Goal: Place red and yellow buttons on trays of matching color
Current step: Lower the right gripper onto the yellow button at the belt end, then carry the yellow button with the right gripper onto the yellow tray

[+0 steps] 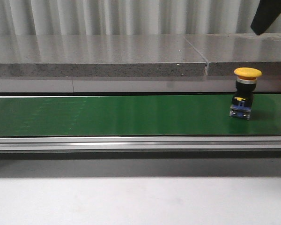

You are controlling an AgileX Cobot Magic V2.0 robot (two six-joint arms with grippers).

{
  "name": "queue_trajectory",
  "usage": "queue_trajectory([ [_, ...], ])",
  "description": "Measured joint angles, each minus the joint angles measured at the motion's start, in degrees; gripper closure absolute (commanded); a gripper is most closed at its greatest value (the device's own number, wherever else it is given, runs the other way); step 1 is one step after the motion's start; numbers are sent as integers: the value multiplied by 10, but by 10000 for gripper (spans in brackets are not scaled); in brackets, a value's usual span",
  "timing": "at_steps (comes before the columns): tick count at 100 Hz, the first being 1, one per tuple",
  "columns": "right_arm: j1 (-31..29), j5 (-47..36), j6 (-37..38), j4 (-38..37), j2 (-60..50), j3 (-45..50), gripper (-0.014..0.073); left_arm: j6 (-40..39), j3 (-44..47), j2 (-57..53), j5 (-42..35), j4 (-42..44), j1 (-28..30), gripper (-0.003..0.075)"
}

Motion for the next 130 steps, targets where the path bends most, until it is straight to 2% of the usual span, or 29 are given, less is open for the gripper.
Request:
queue_trajectory([
  [31, 0, -18, -7, 0, 74, 0, -27, 0, 0, 0, 0, 0, 0, 741],
  [39, 0, -31, -13, -1, 93, 0, 4, 0, 0, 0, 0, 0, 0, 741],
  [46, 0, -45, -16, -10, 106, 0, 78, 0, 0, 0, 0, 0, 0, 741],
  [62, 0, -63, -19, -25, 125, 0, 340, 0, 0, 0, 0, 0, 0, 741],
  [70, 0, -67, -20, -27, 127, 0, 400, 0, 0, 0, 0, 0, 0, 741],
  [93, 0, -69, -21, -27, 121, 0, 403, 0, 0, 0, 0, 0, 0, 741],
  [111, -5, -65, -15, -27, 75, 0, 403, 0, 0, 0, 0, 0, 0, 741],
  [130, -69, -58, 1, -27, 28, 0, 403, 0, 0, 0, 0, 0, 0, 741],
])
